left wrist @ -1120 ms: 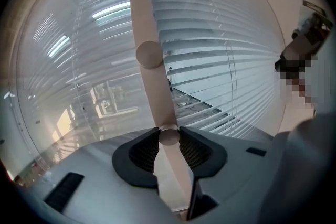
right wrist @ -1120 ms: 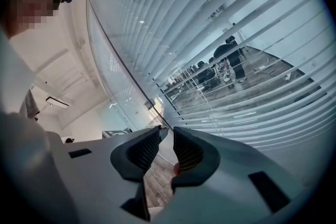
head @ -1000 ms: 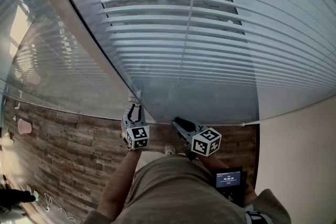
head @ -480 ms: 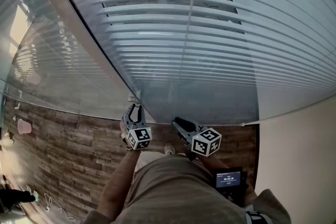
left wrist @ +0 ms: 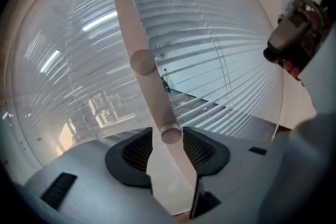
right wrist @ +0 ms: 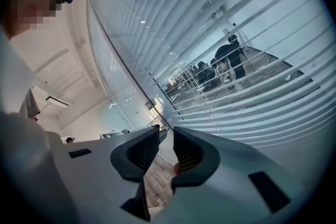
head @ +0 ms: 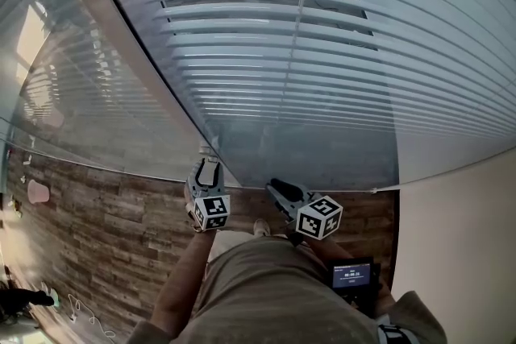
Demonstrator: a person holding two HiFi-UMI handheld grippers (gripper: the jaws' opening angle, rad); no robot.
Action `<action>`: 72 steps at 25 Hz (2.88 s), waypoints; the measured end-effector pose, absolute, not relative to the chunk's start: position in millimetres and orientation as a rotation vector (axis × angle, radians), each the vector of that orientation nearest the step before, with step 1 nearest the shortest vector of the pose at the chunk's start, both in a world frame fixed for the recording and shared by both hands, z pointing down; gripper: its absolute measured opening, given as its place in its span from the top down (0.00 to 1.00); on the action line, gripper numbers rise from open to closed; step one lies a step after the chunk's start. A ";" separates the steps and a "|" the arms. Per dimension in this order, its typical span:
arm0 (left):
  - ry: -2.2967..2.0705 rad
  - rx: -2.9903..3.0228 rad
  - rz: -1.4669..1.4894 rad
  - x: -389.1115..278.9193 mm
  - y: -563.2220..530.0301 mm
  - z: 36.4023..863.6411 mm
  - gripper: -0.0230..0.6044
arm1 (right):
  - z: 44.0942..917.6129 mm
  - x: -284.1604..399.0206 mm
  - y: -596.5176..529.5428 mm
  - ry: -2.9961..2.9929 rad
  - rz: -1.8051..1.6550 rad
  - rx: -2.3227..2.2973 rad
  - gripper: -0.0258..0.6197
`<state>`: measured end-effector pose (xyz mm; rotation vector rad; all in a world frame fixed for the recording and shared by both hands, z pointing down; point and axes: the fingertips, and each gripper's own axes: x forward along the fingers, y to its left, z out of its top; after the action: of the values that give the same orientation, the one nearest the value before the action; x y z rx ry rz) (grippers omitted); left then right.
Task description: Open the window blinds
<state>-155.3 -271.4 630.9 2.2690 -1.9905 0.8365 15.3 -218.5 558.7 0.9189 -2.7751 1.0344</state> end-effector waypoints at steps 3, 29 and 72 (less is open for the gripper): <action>-1.964 2.293 0.703 -155.1 -263.9 612.0 0.66 | 559.5 16.1 -219.2 -2.775 1.036 0.926 0.82; -2.065 2.289 0.442 -159.0 -284.5 520.7 0.74 | 552.6 10.3 -216.6 -2.782 0.987 0.911 0.82; -0.995 1.468 -0.895 -163.5 -283.8 522.7 0.75 | 551.9 6.6 -212.3 -2.781 0.985 0.894 0.82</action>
<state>-163.5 -283.8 522.7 1.4679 -0.9946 -0.8950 6.6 -212.3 551.9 0.8941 -2.7806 0.9854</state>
